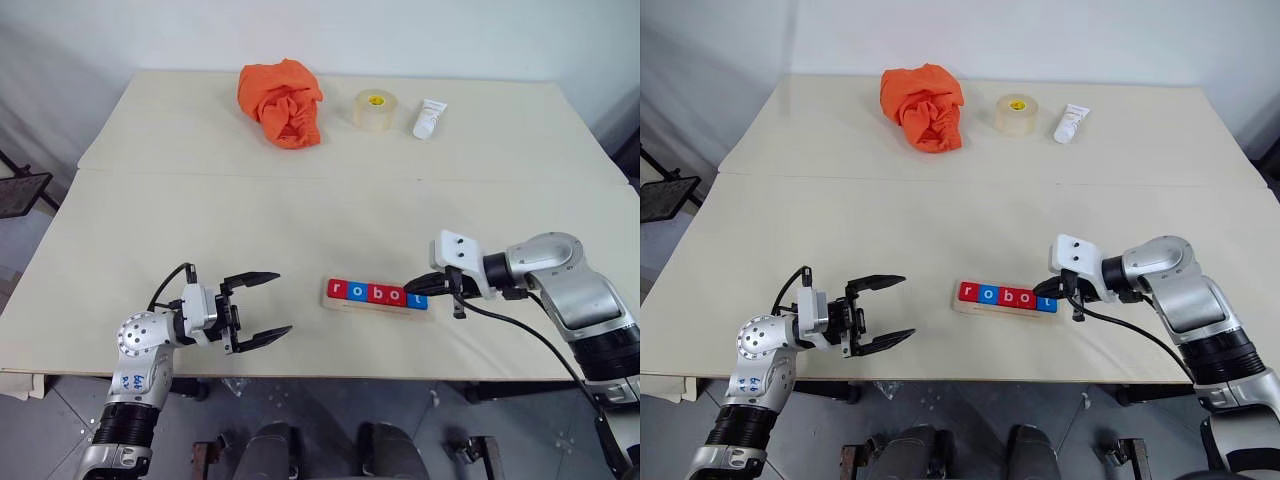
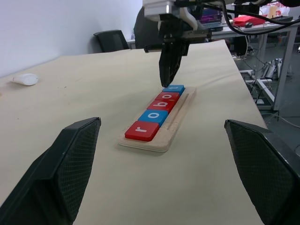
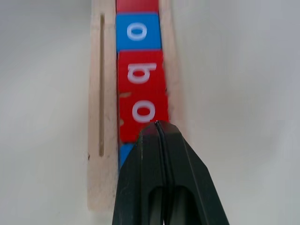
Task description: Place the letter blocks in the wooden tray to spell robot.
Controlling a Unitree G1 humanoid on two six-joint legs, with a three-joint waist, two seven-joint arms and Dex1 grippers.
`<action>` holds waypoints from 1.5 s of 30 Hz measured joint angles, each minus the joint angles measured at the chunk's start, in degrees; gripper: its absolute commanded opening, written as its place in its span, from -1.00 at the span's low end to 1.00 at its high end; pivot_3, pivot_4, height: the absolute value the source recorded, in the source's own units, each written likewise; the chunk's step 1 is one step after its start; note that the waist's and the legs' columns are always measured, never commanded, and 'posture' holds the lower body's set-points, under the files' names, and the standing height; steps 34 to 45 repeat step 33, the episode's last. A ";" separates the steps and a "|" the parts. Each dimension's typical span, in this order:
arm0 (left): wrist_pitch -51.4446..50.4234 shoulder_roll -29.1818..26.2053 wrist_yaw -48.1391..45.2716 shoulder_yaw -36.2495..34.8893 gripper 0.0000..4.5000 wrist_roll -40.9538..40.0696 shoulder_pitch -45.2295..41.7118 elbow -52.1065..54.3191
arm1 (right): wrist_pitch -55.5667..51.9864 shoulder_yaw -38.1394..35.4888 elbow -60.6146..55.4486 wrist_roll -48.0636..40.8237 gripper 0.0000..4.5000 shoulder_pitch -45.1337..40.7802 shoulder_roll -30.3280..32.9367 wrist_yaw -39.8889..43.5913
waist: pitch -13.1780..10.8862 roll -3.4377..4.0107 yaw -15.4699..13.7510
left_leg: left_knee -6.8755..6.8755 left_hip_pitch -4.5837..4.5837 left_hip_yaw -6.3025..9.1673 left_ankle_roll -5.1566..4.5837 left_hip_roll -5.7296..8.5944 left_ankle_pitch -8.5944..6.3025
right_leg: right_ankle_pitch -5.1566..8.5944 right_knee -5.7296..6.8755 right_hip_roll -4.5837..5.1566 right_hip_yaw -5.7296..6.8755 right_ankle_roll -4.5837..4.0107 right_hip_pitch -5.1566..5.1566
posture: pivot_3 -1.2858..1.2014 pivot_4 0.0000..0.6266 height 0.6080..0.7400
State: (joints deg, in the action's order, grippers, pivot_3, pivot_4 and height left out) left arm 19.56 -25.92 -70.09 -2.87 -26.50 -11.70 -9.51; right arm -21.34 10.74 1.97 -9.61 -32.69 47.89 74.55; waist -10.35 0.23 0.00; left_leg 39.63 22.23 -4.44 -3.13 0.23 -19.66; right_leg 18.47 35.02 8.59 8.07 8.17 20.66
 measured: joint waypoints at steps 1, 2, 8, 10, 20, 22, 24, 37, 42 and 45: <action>0.00 0.01 0.02 0.00 1.00 0.00 0.00 0.01 | 0.00 -0.74 -0.34 -0.66 -0.99 0.08 0.02 -0.07 | 0.00 0.00 0.00 | 0.00 0.00 0.00 0.00 0.00 0.00 | 0.00 0.00 0.00 0.00 0.00 0.00 | 0.03 -0.52 1.00; 0.00 0.03 0.05 0.02 1.00 0.00 0.00 0.04 | 0.18 -2.03 -0.74 -1.33 -0.99 0.59 0.04 -0.15 | 0.00 0.00 -0.04 | 0.00 0.00 0.01 0.00 0.00 0.00 | 0.00 0.00 0.00 0.00 0.00 0.00 | 0.03 -0.52 1.00; 0.00 0.01 0.48 -0.13 1.00 -0.05 0.61 0.29 | 1.90 -9.79 -1.24 -5.37 -0.30 6.76 1.56 -0.37 | 0.00 0.00 -0.20 | 0.00 0.00 0.03 0.00 0.01 0.00 | -0.01 -0.04 0.00 0.02 0.01 -0.04 | 0.03 -0.52 1.00; -0.09 -0.03 1.03 -0.43 1.00 0.11 0.75 0.45 | 5.27 -12.62 -0.90 -6.48 0.02 10.19 2.62 0.39 | 0.00 0.00 -0.27 | 0.00 -0.01 0.03 0.00 0.00 0.00 | -0.01 -0.03 0.00 0.04 0.01 -0.06 | 0.03 -0.52 1.00; -1.88 -1.73 7.14 -3.56 1.00 1.26 -0.23 0.91 | 27.23 -25.52 15.42 -12.38 0.98 20.93 4.54 11.44 | 0.00 -0.01 -1.16 | 0.05 -0.10 -0.05 -0.04 0.00 -0.01 | -0.04 -0.09 -0.01 -0.01 0.08 -0.18 | 0.03 -0.52 1.00; -2.79 -2.41 6.72 -4.19 1.00 0.71 -0.84 0.75 | 30.02 -26.42 18.65 -12.70 0.98 20.90 4.65 12.79 | 0.00 -0.01 -1.15 | 0.05 -0.10 -0.05 -0.04 0.00 -0.01 | -0.04 -0.10 -0.01 -0.01 0.08 -0.18 | 0.03 -0.52 1.00; -4.26 -3.49 5.92 -4.64 1.00 -0.39 -1.35 0.73 | 31.72 -26.83 22.03 -14.12 0.98 20.74 5.39 13.45 | 0.00 0.00 -1.17 | 0.06 -0.10 -0.05 -0.04 0.00 -0.01 | -0.04 -0.09 -0.01 -0.01 0.08 -0.18 | 0.03 -0.52 1.00; -5.46 -4.25 1.83 -5.73 1.00 -1.88 -4.86 -2.38 | 33.33 -26.88 27.41 -23.40 0.98 21.56 9.64 13.79 | -0.02 0.03 -1.31 | 0.07 -0.10 -0.04 -0.04 0.00 -0.01 | -0.04 -0.12 0.00 0.00 0.08 -0.19 | 0.03 -0.52 1.00; -5.46 -4.25 1.83 -5.73 1.00 -1.88 -4.86 -2.38 | 33.33 -26.88 27.41 -23.40 0.98 21.56 9.64 13.79 | -0.02 0.03 -1.31 | 0.07 -0.10 -0.04 -0.04 0.00 -0.01 | -0.04 -0.12 0.00 0.00 0.08 -0.19 | 0.03 -0.52 1.00; -5.46 -4.25 1.83 -5.73 1.00 -1.88 -4.86 -2.38 | 33.33 -26.88 27.41 -23.40 0.98 21.56 9.64 13.79 | -0.02 0.03 -1.31 | 0.07 -0.10 -0.04 -0.04 0.00 -0.01 | -0.04 -0.12 0.00 0.00 0.08 -0.19 | 0.03 -0.52 1.00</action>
